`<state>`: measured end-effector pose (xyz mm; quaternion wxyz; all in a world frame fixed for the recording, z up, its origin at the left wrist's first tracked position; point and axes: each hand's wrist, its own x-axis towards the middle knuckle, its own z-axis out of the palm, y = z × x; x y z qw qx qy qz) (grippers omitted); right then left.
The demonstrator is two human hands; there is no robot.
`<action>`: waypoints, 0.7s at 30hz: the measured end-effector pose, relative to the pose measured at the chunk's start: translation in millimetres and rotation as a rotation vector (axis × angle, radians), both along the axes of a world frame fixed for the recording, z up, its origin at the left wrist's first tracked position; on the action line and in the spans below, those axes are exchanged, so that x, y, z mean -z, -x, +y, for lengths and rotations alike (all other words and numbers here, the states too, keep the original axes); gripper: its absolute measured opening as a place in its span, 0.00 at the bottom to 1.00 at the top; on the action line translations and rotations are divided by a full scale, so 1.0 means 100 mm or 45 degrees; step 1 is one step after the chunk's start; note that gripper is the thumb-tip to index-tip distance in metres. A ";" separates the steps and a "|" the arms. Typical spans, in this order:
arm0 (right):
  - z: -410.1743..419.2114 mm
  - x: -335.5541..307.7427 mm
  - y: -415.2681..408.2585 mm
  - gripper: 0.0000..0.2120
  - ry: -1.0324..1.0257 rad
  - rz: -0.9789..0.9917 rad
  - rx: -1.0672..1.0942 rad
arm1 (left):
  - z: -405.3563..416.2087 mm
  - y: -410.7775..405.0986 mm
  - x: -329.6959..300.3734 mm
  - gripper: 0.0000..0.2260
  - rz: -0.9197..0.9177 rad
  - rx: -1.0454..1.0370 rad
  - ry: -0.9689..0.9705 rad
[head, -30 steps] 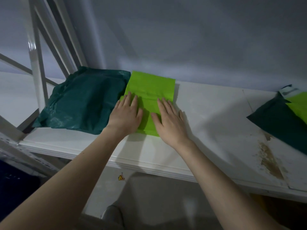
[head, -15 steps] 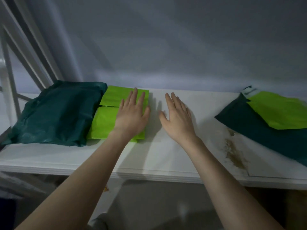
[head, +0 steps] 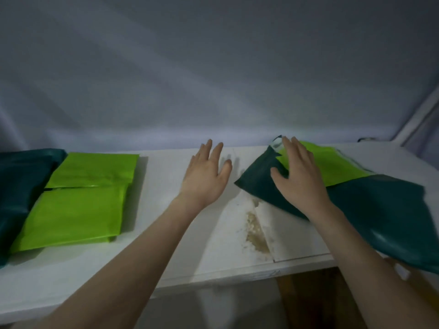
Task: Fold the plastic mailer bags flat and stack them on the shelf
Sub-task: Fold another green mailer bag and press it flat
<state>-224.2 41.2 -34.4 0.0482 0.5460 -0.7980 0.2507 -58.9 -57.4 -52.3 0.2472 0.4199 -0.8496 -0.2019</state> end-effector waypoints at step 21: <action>-0.03 0.76 1.55 0.31 0.518 -1.321 0.577 | 0.15 2.33 0.79 0.37 -0.367 0.512 0.068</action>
